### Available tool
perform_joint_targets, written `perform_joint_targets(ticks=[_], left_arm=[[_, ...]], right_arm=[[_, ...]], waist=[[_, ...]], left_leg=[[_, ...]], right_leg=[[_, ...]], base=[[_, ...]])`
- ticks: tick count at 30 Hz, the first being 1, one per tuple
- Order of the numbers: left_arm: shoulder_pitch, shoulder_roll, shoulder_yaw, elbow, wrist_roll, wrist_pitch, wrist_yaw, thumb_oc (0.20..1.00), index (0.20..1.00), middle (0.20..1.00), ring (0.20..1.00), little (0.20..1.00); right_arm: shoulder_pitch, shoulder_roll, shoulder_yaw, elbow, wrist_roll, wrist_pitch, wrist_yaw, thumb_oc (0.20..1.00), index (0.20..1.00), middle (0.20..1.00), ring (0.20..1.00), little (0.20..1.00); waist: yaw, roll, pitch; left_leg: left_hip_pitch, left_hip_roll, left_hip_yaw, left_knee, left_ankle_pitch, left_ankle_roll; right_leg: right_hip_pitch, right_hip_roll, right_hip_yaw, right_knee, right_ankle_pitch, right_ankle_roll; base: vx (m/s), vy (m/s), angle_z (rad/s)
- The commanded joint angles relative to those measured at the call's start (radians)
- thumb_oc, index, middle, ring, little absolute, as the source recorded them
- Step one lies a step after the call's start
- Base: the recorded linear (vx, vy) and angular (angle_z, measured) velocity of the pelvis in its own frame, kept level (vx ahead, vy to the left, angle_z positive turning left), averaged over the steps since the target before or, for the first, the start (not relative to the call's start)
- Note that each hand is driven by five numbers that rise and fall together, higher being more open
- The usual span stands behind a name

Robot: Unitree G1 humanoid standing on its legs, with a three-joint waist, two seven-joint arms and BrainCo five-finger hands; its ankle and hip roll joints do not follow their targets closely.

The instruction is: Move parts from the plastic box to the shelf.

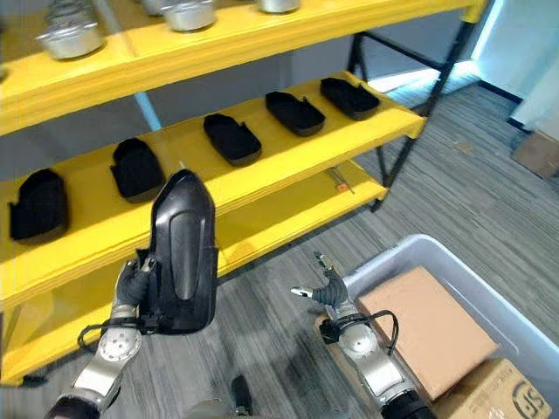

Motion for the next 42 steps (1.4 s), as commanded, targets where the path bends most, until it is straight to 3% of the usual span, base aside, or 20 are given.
perform_joint_targets(ticks=[1, 3, 6, 7, 14, 22, 23, 25, 27, 32, 34, 36, 37, 38, 42], left_arm=[[-0.034, 0.040, 0.022, -0.076, 0.007, -0.072, -0.019, 0.200, 0.200, 0.200, 0.200, 0.200], [-0.011, 0.034, 0.019, -0.096, -0.004, -0.078, -0.033, 0.200, 0.200, 0.200, 0.200, 0.200], [0.010, 0.016, 0.001, -0.107, 0.004, -0.100, -0.040, 0.200, 0.200, 0.200, 0.200, 0.200], [-0.002, -0.006, -0.026, -0.098, 0.005, -0.106, -0.050, 0.200, 0.200, 0.200, 0.200, 0.200], [-0.042, -0.019, -0.070, -0.084, -0.020, -0.074, -0.054, 0.200, 0.200, 0.200, 0.200, 0.200], [-0.044, -0.004, -0.071, -0.083, -0.027, -0.062, -0.056, 0.200, 0.200, 0.200, 0.200, 0.200], [-0.055, 0.000, -0.078, -0.083, -0.027, -0.063, -0.053, 0.200, 0.200, 0.200, 0.200, 0.200], [-0.075, -0.001, -0.087, -0.074, -0.026, -0.068, -0.049, 0.200, 0.200, 0.200, 0.200, 0.200], [-0.109, -0.004, -0.095, -0.064, -0.033, -0.068, -0.041, 0.200, 0.200, 0.200, 0.200, 0.200], [-0.100, 0.000, -0.084, -0.047, -0.091, -0.071, -0.045, 0.200, 0.200, 0.200, 0.200, 0.200], [-0.086, 0.011, -0.074, -0.049, -0.086, -0.082, -0.052, 0.200, 0.200, 0.200, 0.200, 0.200], [-0.083, 0.013, -0.073, -0.050, -0.079, -0.078, -0.046, 0.200, 0.200, 0.200, 0.200, 0.200], [-0.081, 0.016, -0.070, -0.041, -0.081, -0.077, -0.037, 0.200, 0.200, 0.200, 0.200, 0.200], [-0.082, 0.016, -0.069, -0.041, -0.089, -0.071, -0.039, 0.200, 0.200, 0.200, 0.200, 0.200], [-0.094, 0.030, -0.055, -0.039, -0.055, -0.051, -0.020, 0.200, 0.200, 0.200, 0.200, 0.200]], right_arm=[[-0.034, -0.009, -0.038, -0.062, 0.002, -0.070, 0.004, 1.000, 1.000, 1.000, 1.000, 1.000], [-0.021, -0.024, -0.055, -0.054, 0.006, -0.085, 0.039, 1.000, 1.000, 1.000, 1.000, 1.000], [0.001, -0.032, -0.063, -0.053, -0.001, -0.097, 0.044, 1.000, 1.000, 1.000, 1.000, 1.000], [0.019, -0.034, -0.072, -0.043, -0.004, -0.115, 0.040, 1.000, 1.000, 1.000, 1.000, 1.000], [0.016, -0.025, -0.062, 0.008, 0.003, -0.141, 0.047, 1.000, 1.000, 1.000, 1.000, 1.000], [0.040, -0.029, -0.071, 0.013, 0.015, -0.138, 0.024, 1.000, 1.000, 1.000, 1.000, 1.000], [0.041, -0.035, -0.080, 0.014, 0.008, -0.141, 0.013, 1.000, 1.000, 1.000, 1.000, 1.000], [0.040, -0.042, -0.087, 0.017, 0.000, -0.137, -0.003, 1.000, 1.000, 1.000, 1.000, 1.000], [0.023, -0.057, -0.089, 0.032, -0.004, -0.136, -0.018, 1.000, 1.000, 1.000, 1.000, 1.000], [0.033, -0.074, -0.094, 0.056, 0.013, -0.129, -0.012, 1.000, 1.000, 1.000, 1.000, 1.000], [0.077, -0.086, -0.114, 0.057, 0.015, -0.143, 0.015, 1.000, 1.000, 1.000, 1.000, 1.000], [0.082, -0.091, -0.114, 0.062, 0.004, -0.143, 0.027, 1.000, 1.000, 1.000, 1.000, 1.000], [0.079, -0.096, -0.104, 0.077, -0.014, -0.149, 0.032, 1.000, 1.000, 1.000, 1.000, 1.000], [0.080, -0.099, -0.107, 0.080, -0.015, -0.150, 0.035, 1.000, 1.000, 1.000, 1.000, 1.000], [0.084, -0.091, -0.133, 0.089, -0.009, -0.145, 0.030, 1.000, 1.000, 1.000, 1.000, 1.000]], waist=[[-0.019, -0.027, 0.005], [-0.020, -0.042, 0.009], [-0.035, -0.053, 0.011], [-0.060, -0.055, 0.003], [-0.066, -0.048, -0.018], [-0.094, -0.031, -0.016], [-0.107, -0.032, -0.012], [-0.123, -0.041, 0.002], [-0.157, -0.031, 0.014], [-0.158, -0.017, 0.003], [-0.165, -0.027, -0.007], [-0.165, -0.029, -0.007], [-0.160, -0.019, -0.004], [-0.163, -0.018, -0.008], [-0.153, 0.005, -0.008]], left_leg=[[0.053, -0.006, 0.081, 0.007, -0.060, -0.060], [0.063, -0.022, 0.076, 0.007, -0.068, -0.070], [0.064, -0.052, 0.041, 0.007, -0.079, -0.069], [0.046, -0.080, -0.010, 0.007, -0.082, -0.057], [0.048, -0.075, -0.009, 0.007, -0.083, -0.061], [0.068, -0.077, 0.069, 0.067, -0.113, -0.061], [0.059, -0.059, 0.102, 0.135, -0.152, -0.068], [0.011, 0.005, 0.172, 0.248, -0.134, -0.095], [0.002, 0.124, 0.259, 0.301, -0.095, -0.126], [0.041, 0.164, 0.204, 0.200, -0.018, -0.150], [0.030, 0.293, 0.154, 0.180, 0.158, -0.223], [0.033, 0.309, 0.115, 0.176, 0.161, -0.222], [0.022, 0.308, 0.098, 0.192, 0.144, -0.198], [0.038, 0.290, 0.091, 0.188, 0.109, -0.207], [0.059, 0.194, 0.107, 0.154, -0.025, -0.145]], right_leg=[[-0.017, 0.128, 0.002, -0.181, 0.123, -0.015], [0.000, 0.194, 0.006, -0.276, 0.138, -0.040], [0.005, 0.258, 0.082, -0.365, 0.172, -0.060], [0.008, 0.288, 0.189, -0.395, 0.181, -0.074], [0.013, 0.265, 0.201, -0.401, 0.183, -0.066], [0.031, 0.259, 0.158, -0.374, 0.151, -0.078], [0.039, 0.244, 0.146, -0.358, 0.127, -0.076], [0.030, 0.219, 0.117, -0.330, 0.115, -0.086], [0.002, 0.200, 0.062, -0.264, 0.073, -0.109], [0.009, 0.191, 0.063, -0.233, 0.047, -0.121], [0.027, 0.167, 0.074, -0.216, 0.031, -0.128], [0.020, 0.152, 0.091, -0.193, 0.022, -0.126], [-0.001, 0.140, 0.103, -0.163, 0.024, -0.130], [0.004, 0.129, 0.109, -0.152, 0.005, -0.118], [0.002, 0.085, 0.113, -0.132, 0.034, -0.082]], base=[[0.11, 0.046, 0.56], [0.13, 0.022, 0.20], [0.13, 0.023, 0.20], [0.11, 0.011, 0.41], [0.14, -0.062, 0.46], [0.12, -0.065, 0.04], [0.06, -0.017, 0.04], [-0.01, -0.006, 0.10], [0.00, 0.069, 0.37], [0.10, 0.206, 0.31], [0.13, 0.385, 0.07], [0.06, 0.403, -0.11], [0.07, 0.450, -0.24], [0.06, 0.527, -0.24], [0.02, 0.533, 0.03]])
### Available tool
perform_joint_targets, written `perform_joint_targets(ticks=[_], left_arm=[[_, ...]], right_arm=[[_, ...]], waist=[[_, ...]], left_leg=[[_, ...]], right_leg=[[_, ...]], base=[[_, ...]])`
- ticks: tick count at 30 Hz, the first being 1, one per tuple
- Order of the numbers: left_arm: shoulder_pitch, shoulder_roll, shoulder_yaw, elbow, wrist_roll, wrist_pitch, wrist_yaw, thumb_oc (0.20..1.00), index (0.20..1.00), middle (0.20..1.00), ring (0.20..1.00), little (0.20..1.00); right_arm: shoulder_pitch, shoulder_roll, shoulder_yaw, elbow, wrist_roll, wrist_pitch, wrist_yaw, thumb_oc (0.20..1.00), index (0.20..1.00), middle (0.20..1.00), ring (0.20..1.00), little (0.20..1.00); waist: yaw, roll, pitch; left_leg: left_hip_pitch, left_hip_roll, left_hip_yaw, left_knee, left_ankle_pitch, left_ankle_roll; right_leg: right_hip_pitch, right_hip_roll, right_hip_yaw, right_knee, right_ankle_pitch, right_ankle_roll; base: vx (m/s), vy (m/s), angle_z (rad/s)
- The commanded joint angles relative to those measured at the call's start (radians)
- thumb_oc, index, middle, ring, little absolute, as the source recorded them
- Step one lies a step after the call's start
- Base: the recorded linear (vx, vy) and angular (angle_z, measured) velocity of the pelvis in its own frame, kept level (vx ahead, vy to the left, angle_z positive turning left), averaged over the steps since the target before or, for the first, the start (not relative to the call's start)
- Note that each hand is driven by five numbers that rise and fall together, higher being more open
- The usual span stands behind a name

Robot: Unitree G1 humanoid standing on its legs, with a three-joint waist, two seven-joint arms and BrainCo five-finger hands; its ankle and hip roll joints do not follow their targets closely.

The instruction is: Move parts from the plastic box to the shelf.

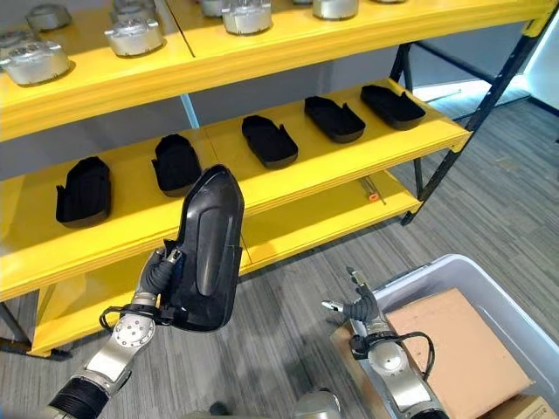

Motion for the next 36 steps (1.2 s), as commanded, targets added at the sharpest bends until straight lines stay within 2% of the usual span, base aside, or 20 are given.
perform_joint_targets(ticks=[1, 2, 3, 7, 10, 11, 13, 16, 18, 19, 21, 22, 24, 26, 27, 29, 30, 36], left_arm=[[-0.013, 0.012, 0.085, -0.049, 0.028, -0.052, 0.049, 0.200, 0.200, 0.200, 0.200, 0.200], [-0.010, 0.016, 0.089, -0.051, 0.031, -0.052, 0.051, 0.200, 0.200, 0.200, 0.200, 0.200], [0.009, 0.028, 0.112, -0.055, 0.044, -0.058, 0.065, 0.200, 0.200, 0.200, 0.200, 0.200], [0.030, 0.049, 0.163, -0.074, 0.076, -0.071, 0.067, 0.200, 0.200, 0.200, 0.200, 0.200], [0.034, 0.051, 0.179, -0.071, 0.067, -0.075, 0.067, 0.200, 0.200, 0.200, 0.200, 0.200], [0.040, 0.046, 0.190, -0.072, 0.073, -0.086, 0.058, 0.200, 0.200, 0.200, 0.200, 0.200], [0.046, 0.044, 0.195, -0.077, 0.082, -0.088, 0.052, 0.200, 0.200, 0.200, 0.200, 0.200], [0.062, 0.037, 0.208, -0.089, 0.082, -0.087, 0.045, 0.200, 0.200, 0.200, 0.200, 0.200], [0.098, 0.029, 0.236, -0.103, 0.073, -0.105, 0.025, 0.200, 0.200, 0.200, 0.200, 0.200], [0.095, 0.030, 0.238, -0.102, 0.055, -0.102, 0.002, 0.200, 0.200, 0.200, 0.200, 0.200], [0.090, 0.029, 0.229, -0.103, 0.047, -0.097, -0.006, 0.200, 0.200, 0.200, 0.200, 0.200], [0.090, 0.026, 0.223, -0.109, 0.043, -0.089, -0.016, 0.200, 0.200, 0.200, 0.200, 0.200], [0.089, 0.007, 0.191, -0.106, 0.047, -0.084, -0.021, 0.200, 0.200, 0.200, 0.200, 0.200], [0.087, -0.001, 0.174, -0.105, 0.045, -0.078, -0.021, 0.200, 0.200, 0.200, 0.200, 0.200], [0.078, -0.012, 0.147, -0.096, 0.046, -0.077, -0.024, 0.200, 0.200, 0.200, 0.200, 0.200], [0.074, -0.016, 0.137, -0.091, 0.053, -0.083, -0.027, 0.200, 0.200, 0.200, 0.200, 0.200], [0.057, -0.020, 0.108, -0.082, 0.062, -0.085, -0.055, 0.200, 0.200, 0.200, 0.200, 0.200], [0.042, -0.018, 0.068, -0.072, 0.062, -0.076, -0.042, 0.200, 0.200, 0.200, 0.200, 0.200]], right_arm=[[-0.018, -0.027, 0.003, -0.049, -0.012, -0.056, -0.003, 1.000, 1.000, 1.000, 1.000, 1.000], [-0.018, -0.026, 0.002, -0.050, -0.014, -0.052, -0.004, 1.000, 1.000, 1.000, 1.000, 1.000], [-0.018, -0.017, -0.002, -0.054, -0.011, -0.033, 0.011, 1.000, 1.000, 1.000, 1.000, 1.000], [-0.011, 0.003, -0.003, -0.084, -0.026, -0.018, 0.019, 1.000, 1.000, 1.000, 1.000, 1.000], [-0.022, 0.014, 0.005, -0.092, -0.033, -0.024, 0.011, 1.000, 1.000, 1.000, 1.000, 1.000], [-0.037, 0.023, 0.018, -0.095, -0.044, -0.036, 0.005, 1.000, 1.000, 1.000, 1.000, 1.000], [-0.047, 0.025, 0.023, -0.100, -0.045, -0.034, 0.001, 1.000, 1.000, 1.000, 1.000, 1.000], [-0.068, 0.025, 0.031, -0.115, -0.048, -0.019, 0.001, 1.000, 1.000, 1.000, 1.000, 1.000], [-0.095, 0.026, 0.044, -0.125, -0.063, -0.006, 0.017, 1.000, 1.000, 1.000, 1.000, 1.000], [-0.091, 0.017, 0.047, -0.140, -0.062, -0.010, 0.029, 1.000, 1.000, 1.000, 1.000, 1.000], [-0.081, 0.014, 0.046, -0.148, -0.064, -0.012, 0.028, 1.000, 1.000, 1.000, 1.000, 1.000], [-0.077, 0.012, 0.042, -0.150, -0.062, -0.012, 0.031, 1.000, 1.000, 1.000, 1.000, 1.000], [-0.070, 0.005, 0.046, -0.136, -0.063, -0.025, 0.034, 1.000, 1.000, 1.000, 1.000, 1.000], [-0.067, 0.003, 0.047, -0.131, -0.068, -0.032, 0.034, 1.000, 1.000, 1.000, 1.000, 1.000], [-0.063, 0.001, 0.048, -0.122, -0.068, -0.039, 0.031, 1.000, 1.000, 1.000, 1.000, 1.000], [-0.062, 0.001, 0.047, -0.118, -0.065, -0.041, 0.029, 1.000, 1.000, 1.000, 1.000, 1.000], [-0.050, 0.011, 0.034, -0.108, -0.071, -0.052, 0.015, 1.000, 1.000, 1.000, 1.000, 1.000], [-0.045, 0.013, 0.039, -0.090, -0.071, -0.080, 0.025, 1.000, 1.000, 1.000, 1.000, 1.000]], waist=[[0.030, 0.027, -0.017], [0.033, 0.026, -0.016], [0.050, 0.023, -0.015], [0.083, 0.008, -0.012], [0.108, 0.002, -0.009], [0.134, -0.005, -0.007], [0.149, -0.008, -0.006], [0.180, -0.012, -0.001], [0.222, -0.008, 0.010], [0.206, -0.011, 0.016], [0.192, -0.016, 0.015], [0.185, -0.021, 0.013], [0.161, -0.040, 0.008], [0.150, -0.046, 0.007], [0.130, -0.047, 0.008], [0.124, -0.045, 0.009], [0.093, -0.035, 0.014], [0.081, -0.025, 0.004]], left_leg=[[0.046, 0.101, -0.023, -0.020, 0.081, -0.028], [0.052, 0.095, -0.025, -0.027, 0.074, -0.026], [0.061, 0.078, -0.039, -0.042, 0.067, -0.021], [0.073, 0.046, -0.050, -0.087, 0.070, -0.002], [0.073, 0.021, -0.051, -0.100, 0.065, 0.009], [0.071, 0.003, -0.039, -0.112, 0.064, 0.016], [0.084, -0.011, -0.041, -0.124, 0.050, 0.012], [0.097, -0.039, -0.007, -0.150, 0.049, 0.021], [0.115, -0.060, 0.046, -0.161, 0.031, 0.028], [0.113, -0.080, 0.040, -0.161, 0.019, 0.043], [0.112, -0.089, 0.031, -0.161, 0.012, 0.050], [0.112, -0.090, 0.035, -0.161, 0.013, 0.048], [0.122, -0.107, 0.043, -0.162, 0.004, 0.038], [0.125, -0.117, 0.036, -0.162, 0.000, 0.035], [0.129, -0.129, 0.017, -0.162, -0.006, 0.035], [0.129, -0.131, 0.008, -0.162, -0.009, 0.036], [0.134, -0.135, -0.027, -0.161, -0.018, 0.044], [0.141, -0.130, -0.029, -0.150, -0.024, 0.043]], right_leg=[[-0.051, 0.049, 0.013, 0.052, 0.031, -0.036], [-0.049, 0.044, 0.014, 0.048, 0.036, -0.030], [-0.037, 0.024, 0.010, 0.023, 0.065, -0.005], [-0.023, -0.024, -0.018, -0.015, 0.112, 0.046], [-0.030, -0.049, -0.045, -0.004, 0.133, 0.057], [-0.025, -0.060, -0.087, -0.005, 0.151, 0.061], [-0.017, -0.066, -0.110, 0.006, 0.147, 0.076], [-0.018, -0.076, -0.192, 0.017, 0.186, 0.085], [-0.046, -0.106, -0.326, 0.049, 0.244, 0.096], [-0.066, -0.037, -0.310, 0.054, 0.190, 0.080], [-0.077, 0.003, -0.281, 0.046, 0.172, 0.072], [-0.069, 0.043, -0.273, 0.022, 0.143, 0.057], [-0.052, 0.134, -0.241, -0.088, 0.153, 0.034], [-0.051, 0.158, -0.217, -0.134, 0.172, 0.032], [-0.066, 0.179, -0.166, -0.181, 0.206, 0.033], [-0.075, 0.182, -0.149, -0.189, 0.217, 0.035], [-0.115, 0.187, -0.064, -0.163, 0.223, 0.043], [-0.099, 0.192, -0.049, -0.136, 0.187, 0.026]], base=[[0.03, 0.285, 0.27], [0.03, 0.432, 0.14], [0.02, 0.403, 0.05], [-0.01, 0.382, 0.29], [-0.03, 0.299, 0.20], [-0.01, 0.299, 0.28], [0.00, 0.236, -0.01], [-0.04, 0.211, -0.34], [-0.04, 0.335, -0.77], [0.02, 0.236, -0.95], [0.07, 0.047, -0.31], [0.10, -0.015, 0.36], [0.17, -0.037, 0.19], [0.19, -0.036, 0.13], [0.20, -0.037, 0.27], [0.19, -0.056, 0.47], [0.24, -0.098, 0.35], [0.19, -0.066, 0.40]])
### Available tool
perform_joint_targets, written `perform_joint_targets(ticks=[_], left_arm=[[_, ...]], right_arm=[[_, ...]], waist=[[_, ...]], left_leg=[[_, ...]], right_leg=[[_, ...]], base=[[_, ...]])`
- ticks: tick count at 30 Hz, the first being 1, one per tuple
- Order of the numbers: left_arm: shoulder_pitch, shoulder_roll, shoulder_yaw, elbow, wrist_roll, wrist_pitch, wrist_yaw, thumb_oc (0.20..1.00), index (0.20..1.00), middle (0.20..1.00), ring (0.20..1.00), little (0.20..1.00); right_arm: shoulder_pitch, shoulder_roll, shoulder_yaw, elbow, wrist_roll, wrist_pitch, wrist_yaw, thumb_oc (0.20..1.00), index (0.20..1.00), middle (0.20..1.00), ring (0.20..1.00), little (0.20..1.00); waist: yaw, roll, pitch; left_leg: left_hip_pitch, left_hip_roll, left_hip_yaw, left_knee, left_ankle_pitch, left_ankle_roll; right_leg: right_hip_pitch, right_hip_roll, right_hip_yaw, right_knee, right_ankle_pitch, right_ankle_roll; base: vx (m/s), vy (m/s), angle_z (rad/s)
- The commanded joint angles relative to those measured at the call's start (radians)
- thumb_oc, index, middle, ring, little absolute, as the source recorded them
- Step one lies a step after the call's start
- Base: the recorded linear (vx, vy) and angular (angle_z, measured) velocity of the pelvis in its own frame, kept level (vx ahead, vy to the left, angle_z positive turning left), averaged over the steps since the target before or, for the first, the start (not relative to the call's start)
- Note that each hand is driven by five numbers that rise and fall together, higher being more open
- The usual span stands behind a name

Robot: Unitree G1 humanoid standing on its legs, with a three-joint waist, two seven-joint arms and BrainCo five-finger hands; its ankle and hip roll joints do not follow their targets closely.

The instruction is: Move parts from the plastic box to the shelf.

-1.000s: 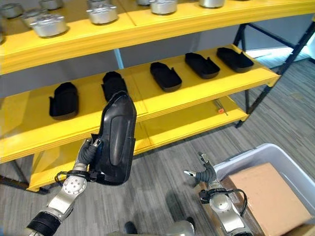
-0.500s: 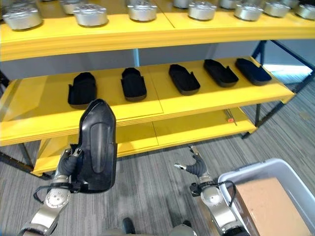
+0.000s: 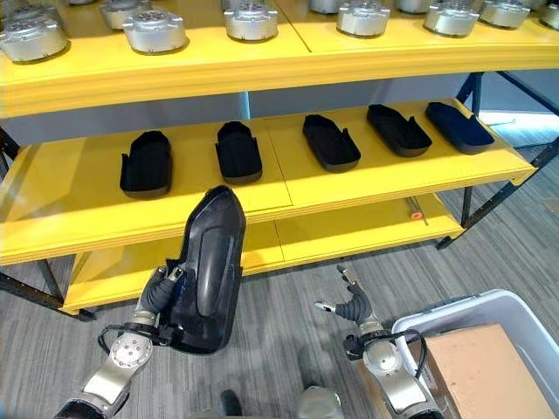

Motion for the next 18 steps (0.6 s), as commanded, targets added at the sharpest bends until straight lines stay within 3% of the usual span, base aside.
perform_joint_targets(ticks=[1, 10, 11, 12, 13, 16, 18], left_arm=[[-0.083, 0.011, 0.017, -0.049, 0.005, -0.057, 0.031, 0.200, 0.200, 0.200, 0.200, 0.200], [-0.086, 0.009, -0.007, -0.034, 0.004, -0.060, 0.051, 0.200, 0.200, 0.200, 0.200, 0.200], [-0.088, 0.016, -0.007, -0.036, 0.010, -0.061, 0.062, 0.200, 0.200, 0.200, 0.200, 0.200], [-0.089, 0.017, -0.008, -0.037, 0.010, -0.060, 0.064, 0.200, 0.200, 0.200, 0.200, 0.200], [-0.114, 0.026, -0.007, -0.037, 0.008, -0.053, 0.085, 0.200, 0.200, 0.200, 0.200, 0.200], [-0.127, 0.025, -0.004, -0.026, 0.002, -0.052, 0.102, 0.200, 0.200, 0.200, 0.200, 0.200], [-0.112, 0.031, 0.015, -0.013, -0.005, -0.058, 0.132, 0.200, 0.200, 0.200, 0.200, 0.200]], right_arm=[[-0.044, -0.008, 0.008, -0.019, -0.016, -0.074, -0.015, 1.000, 1.000, 1.000, 1.000, 1.000], [-0.063, -0.013, 0.033, 0.010, -0.025, -0.092, -0.041, 1.000, 1.000, 1.000, 1.000, 1.000], [-0.065, -0.021, 0.029, 0.006, -0.023, -0.095, -0.036, 1.000, 1.000, 1.000, 1.000, 1.000], [-0.065, -0.023, 0.027, 0.005, -0.023, -0.095, -0.035, 1.000, 1.000, 1.000, 1.000, 1.000], [-0.074, -0.049, 0.025, 0.004, -0.031, -0.100, -0.046, 1.000, 1.000, 1.000, 1.000, 1.000], [-0.091, -0.056, 0.031, 0.017, -0.037, -0.101, -0.051, 1.000, 1.000, 1.000, 1.000, 1.000], [-0.090, -0.069, 0.033, 0.020, -0.049, -0.092, -0.054, 1.000, 1.000, 1.000, 1.000, 1.000]], waist=[[0.012, -0.010, -0.006], [0.009, -0.003, -0.015], [0.008, -0.008, -0.013], [0.009, -0.008, -0.012], [0.005, -0.004, 0.018], [-0.011, 0.007, 0.024], [-0.016, 0.017, 0.015]], left_leg=[[0.056, -0.054, 0.063, 0.024, -0.089, -0.012], [0.027, -0.043, 0.122, 0.099, -0.125, -0.010], [-0.001, -0.024, 0.151, 0.207, -0.144, -0.016], [-0.013, -0.016, 0.153, 0.231, -0.142, -0.022], [-0.143, 0.124, 0.179, 0.523, -0.012, -0.115], [-0.132, 0.174, 0.212, 0.490, 0.010, -0.115], [-0.106, 0.207, 0.200, 0.295, 0.072, -0.110]], right_leg=[[0.010, 0.066, -0.015, -0.114, 0.106, 0.086], [0.052, 0.058, -0.043, -0.119, 0.059, 0.055], [0.053, 0.045, -0.059, -0.101, 0.037, 0.038], [0.054, 0.045, -0.061, -0.099, 0.032, 0.034], [0.065, 0.044, -0.077, -0.054, -0.024, -0.019], [0.056, 0.035, -0.081, -0.022, -0.046, -0.029], [0.060, 0.013, -0.075, 0.013, -0.062, -0.025]], base=[[0.20, -0.035, -0.04], [0.13, -0.030, -0.01], [0.07, -0.068, -0.01], [0.11, -0.195, 0.00], [0.07, -0.131, 0.05], [0.08, 0.092, 0.06], [0.18, 0.351, -0.02]])
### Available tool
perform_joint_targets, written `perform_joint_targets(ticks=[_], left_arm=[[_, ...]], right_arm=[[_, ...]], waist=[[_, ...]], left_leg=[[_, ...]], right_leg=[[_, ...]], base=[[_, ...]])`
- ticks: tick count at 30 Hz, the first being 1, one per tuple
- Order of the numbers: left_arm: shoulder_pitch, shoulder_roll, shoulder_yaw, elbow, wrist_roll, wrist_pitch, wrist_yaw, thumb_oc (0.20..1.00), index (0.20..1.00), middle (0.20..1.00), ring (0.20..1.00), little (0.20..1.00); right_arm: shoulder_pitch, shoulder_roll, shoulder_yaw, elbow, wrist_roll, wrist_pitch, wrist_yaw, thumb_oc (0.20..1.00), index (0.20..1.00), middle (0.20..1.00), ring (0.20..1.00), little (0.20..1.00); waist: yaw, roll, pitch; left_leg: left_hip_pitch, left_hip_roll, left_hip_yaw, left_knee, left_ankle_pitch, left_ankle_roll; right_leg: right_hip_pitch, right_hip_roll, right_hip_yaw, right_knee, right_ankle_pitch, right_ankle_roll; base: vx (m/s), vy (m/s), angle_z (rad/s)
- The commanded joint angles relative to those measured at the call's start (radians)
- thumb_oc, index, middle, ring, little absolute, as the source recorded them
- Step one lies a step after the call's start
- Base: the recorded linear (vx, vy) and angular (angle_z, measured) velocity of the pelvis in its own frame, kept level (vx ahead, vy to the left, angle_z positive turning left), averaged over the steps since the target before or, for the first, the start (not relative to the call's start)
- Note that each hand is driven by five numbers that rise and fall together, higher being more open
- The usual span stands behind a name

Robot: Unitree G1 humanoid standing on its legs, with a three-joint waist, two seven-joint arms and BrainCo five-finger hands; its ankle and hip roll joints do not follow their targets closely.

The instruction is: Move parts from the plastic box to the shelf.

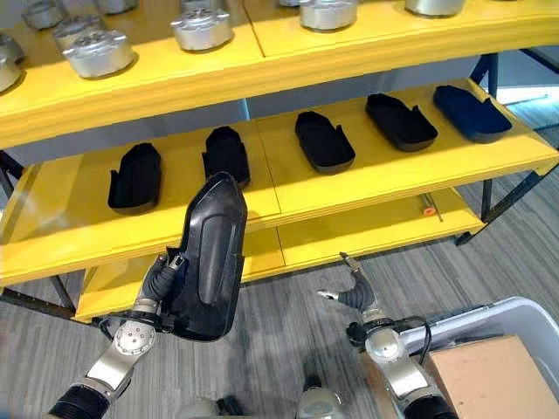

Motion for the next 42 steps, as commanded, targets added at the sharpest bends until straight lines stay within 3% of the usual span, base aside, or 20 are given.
perform_joint_targets(ticks=[1, 2, 4, 5, 6, 9, 10, 11, 12, 15, 16, 19, 23, 24, 25, 26, 35, 42], left_arm=[[-0.029, 0.009, 0.055, -0.027, -0.004, -0.057, 0.063, 0.200, 0.200, 0.200, 0.200, 0.200], [-0.016, 0.012, 0.067, -0.027, -0.008, -0.062, 0.068, 0.200, 0.200, 0.200, 0.200, 0.200], [0.034, 0.032, 0.115, -0.048, -0.006, -0.083, 0.045, 0.200, 0.200, 0.200, 0.200, 0.200], [0.037, 0.033, 0.118, -0.048, -0.002, -0.086, 0.045, 0.200, 0.200, 0.200, 0.200, 0.200], [0.038, 0.036, 0.128, -0.043, -0.003, -0.086, 0.048, 0.200, 0.200, 0.200, 0.200, 0.200], [0.033, 0.046, 0.138, -0.043, 0.016, -0.077, 0.049, 0.200, 0.200, 0.200, 0.200, 0.200], [0.021, 0.047, 0.135, -0.038, 0.016, -0.071, 0.044, 0.200, 0.200, 0.200, 0.200, 0.200], [0.004, 0.048, 0.128, -0.033, 0.036, -0.075, 0.045, 0.200, 0.200, 0.200, 0.200, 0.200], [-0.013, 0.052, 0.122, -0.030, 0.069, -0.081, 0.061, 0.200, 0.200, 0.200, 0.200, 0.200], [-0.008, 0.069, 0.138, -0.047, 0.109, -0.094, 0.097, 0.200, 0.200, 0.200, 0.200, 0.200], [0.012, 0.077, 0.171, -0.071, 0.110, -0.106, 0.111, 0.200, 0.200, 0.200, 0.200, 0.200], [0.022, 0.084, 0.197, -0.083, 0.111, -0.133, 0.111, 0.200, 0.200, 0.200, 0.200, 0.200], [0.005, 0.077, 0.197, -0.118, 0.082, -0.104, 0.083, 0.200, 0.200, 0.200, 0.200, 0.200], [0.010, 0.071, 0.191, -0.126, 0.077, -0.097, 0.080, 0.200, 0.200, 0.200, 0.200, 0.200], [0.016, 0.061, 0.184, -0.130, 0.078, -0.098, 0.073, 0.200, 0.200, 0.200, 0.200, 0.200], [0.009, 0.028, 0.150, -0.115, 0.074, -0.113, 0.035, 0.200, 0.200, 0.200, 0.200, 0.200], [0.040, 0.010, 0.120, -0.105, 0.050, -0.090, 0.021, 0.200, 0.200, 0.200, 0.200, 0.200], [0.066, -0.005, 0.146, -0.064, 0.002, -0.044, 0.069, 0.200, 0.200, 0.200, 0.200, 0.200]], right_arm=[[-0.003, -0.005, 0.026, -0.032, -0.032, -0.055, -0.015, 1.000, 1.000, 1.000, 1.000, 1.000], [0.004, -0.010, 0.024, -0.029, -0.033, -0.053, -0.015, 1.000, 1.000, 1.000, 1.000, 1.000], [0.034, -0.025, 0.014, -0.030, -0.043, -0.054, 0.009, 1.000, 1.000, 1.000, 1.000, 1.000], [0.036, -0.026, 0.014, -0.030, -0.045, -0.053, 0.011, 1.000, 1.000, 1.000, 1.000, 1.000], [0.048, -0.034, 0.009, -0.032, -0.051, -0.054, 0.023, 1.000, 1.000, 1.000, 1.000, 1.000], [0.057, -0.035, 0.004, -0.028, -0.044, -0.055, 0.033, 1.000, 1.000, 1.000, 1.000, 1.000], [0.061, -0.033, -0.002, -0.027, -0.033, -0.053, 0.033, 1.000, 1.000, 1.000, 1.000, 1.000], [0.066, -0.024, -0.011, -0.031, -0.023, -0.058, 0.039, 1.000, 1.000, 1.000, 1.000, 1.000], [0.060, -0.006, -0.009, -0.037, -0.034, -0.058, 0.050, 1.000, 1.000, 1.000, 1.000, 1.000], [0.062, 0.017, -0.010, -0.069, -0.056, -0.043, 0.057, 1.000, 1.000, 1.000, 1.000, 1.000], [0.057, 0.031, -0.014, -0.073, -0.066, -0.039, 0.053, 1.000, 1.000, 1.000, 1.000, 1.000], [0.038, 0.040, -0.001, -0.084, -0.069, -0.027, 0.043, 1.000, 1.000, 1.000, 1.000, 1.000], [0.021, 0.029, 0.015, -0.108, -0.062, -0.030, 0.046, 1.000, 1.000, 1.000, 1.000, 1.000], [0.020, 0.024, 0.014, -0.107, -0.066, -0.039, 0.051, 1.000, 1.000, 1.000, 1.000, 1.000], [0.023, 0.020, 0.011, -0.101, -0.078, -0.055, 0.050, 1.000, 1.000, 1.000, 1.000, 1.000], [0.050, 0.016, -0.004, -0.101, -0.068, -0.052, 0.035, 1.000, 1.000, 1.000, 1.000, 1.000], [0.053, 0.016, 0.024, -0.081, -0.113, -0.081, 0.081, 1.000, 1.000, 1.000, 1.000, 1.000], [0.017, -0.017, 0.036, -0.145, -0.137, -0.152, 0.064, 1.000, 1.000, 1.000, 1.000, 1.000]], waist=[[0.009, -0.032, -0.013], [0.016, -0.029, -0.016], [0.023, -0.028, -0.027], [0.022, -0.029, -0.028], [0.013, -0.022, -0.033], [0.014, -0.013, -0.039], [0.013, -0.009, -0.042], [0.019, -0.007, -0.042], [0.039, -0.011, -0.038], [0.070, -0.023, -0.034], [0.109, -0.033, -0.028], [0.144, -0.037, -0.025], [0.117, -0.062, -0.021], [0.114, -0.067, -0.021], [0.105, -0.071, -0.023], [0.072, -0.079, -0.040], [0.072, -0.080, -0.078], [0.098, -0.089, -0.081]], left_leg=[[0.040, -0.015, -0.028, -0.111, 0.099, -0.010], [0.038, 0.012, -0.060, -0.158, 0.132, -0.023], [0.058, 0.114, -0.144, -0.280, 0.261, -0.078], [0.059, 0.123, -0.145, -0.285, 0.266, -0.081], [0.079, 0.150, -0.146, -0.300, 0.255, -0.087], [0.100, 0.125, -0.174, -0.306, 0.208, -0.078], [0.102, 0.107, -0.170, -0.293, 0.183, -0.072], [0.095, 0.051, -0.175, -0.266, 0.107, -0.047], [0.088, 0.000, -0.166, -0.254, 0.075, -0.009], [0.107, -0.083, -0.168, -0.304, 0.061, 0.036], [0.130, -0.143, -0.159, -0.357, 0.043, 0.049], [0.131, -0.176, -0.134, -0.385, 0.032, 0.069], [0.124, -0.209, -0.135, -0.390, 0.017, 0.071], [0.125, -0.217, -0.135, -0.390, 0.018, 0.067], [0.125, -0.231, -0.150, -0.392, 0.014, 0.066], [0.110, -0.267, -0.192, -0.392, 0.004, 0.092], [0.131, -0.265, -0.181, -0.392, -0.014, 0.081], [0.136, -0.251, -0.180, -0.392, -0.004, 0.075]], right_leg=[[0.009, 0.011, -0.044, 0.020, -0.003, 0.059], [0.013, 0.004, -0.040, 0.031, -0.008, 0.062], [0.007, -0.041, -0.016, 0.116, -0.050, 0.071], [0.006, -0.047, -0.014, 0.124, -0.054, 0.072], [-0.009, -0.093, 0.003, 0.191, -0.073, 0.089], [-0.013, -0.121, 0.024, 0.226, -0.081, 0.107], [-0.004, -0.127, 0.022, 0.223, -0.079, 0.114], [0.010, -0.138, 0.025, 0.198, -0.054, 0.133], [0.028, -0.148, 0.001, 0.156, -0.002, 0.152], [0.029, -0.180, -0.022, 0.160, 0.063, 0.189], [0.022, -0.227, -0.067, 0.208, 0.123, 0.224], [0.007, -0.248, -0.129, 0.228, 0.173, 0.242], [-0.007, -0.044, -0.102, 0.083, 0.085, 0.204], [-0.002, -0.012, -0.098, 0.045, 0.079, 0.190], [-0.001, 0.019, -0.065, -0.021, 0.092, 0.177], [-0.007, 0.058, 0.041, -0.091, 0.129, 0.151], [0.057, 0.060, 0.036, -0.162, 0.139, 0.148], [0.075, 0.072, 0.005, -0.154, 0.118, 0.134]], base=[[0.18, 0.327, -0.07], [0.22, 0.371, -0.08], [0.36, 0.633, -0.43], [0.40, 0.828, -0.46], [0.31, 0.689, -0.20], [0.26, 0.550, -0.21], [0.24, 0.621, -0.16], [0.26, 0.958, -0.11], [0.22, 0.985, 0.16], [0.11, 0.691, -0.13], [0.05, 0.520, -0.06], [-0.02, 0.298, -0.31], [0.05, 0.089, -0.03], [0.14, 0.026, 0.29], [0.14, -0.065, 0.44], [0.17, -0.103, 1.02], [0.08, -0.049, 0.29], [0.08, -0.127, 0.01]])
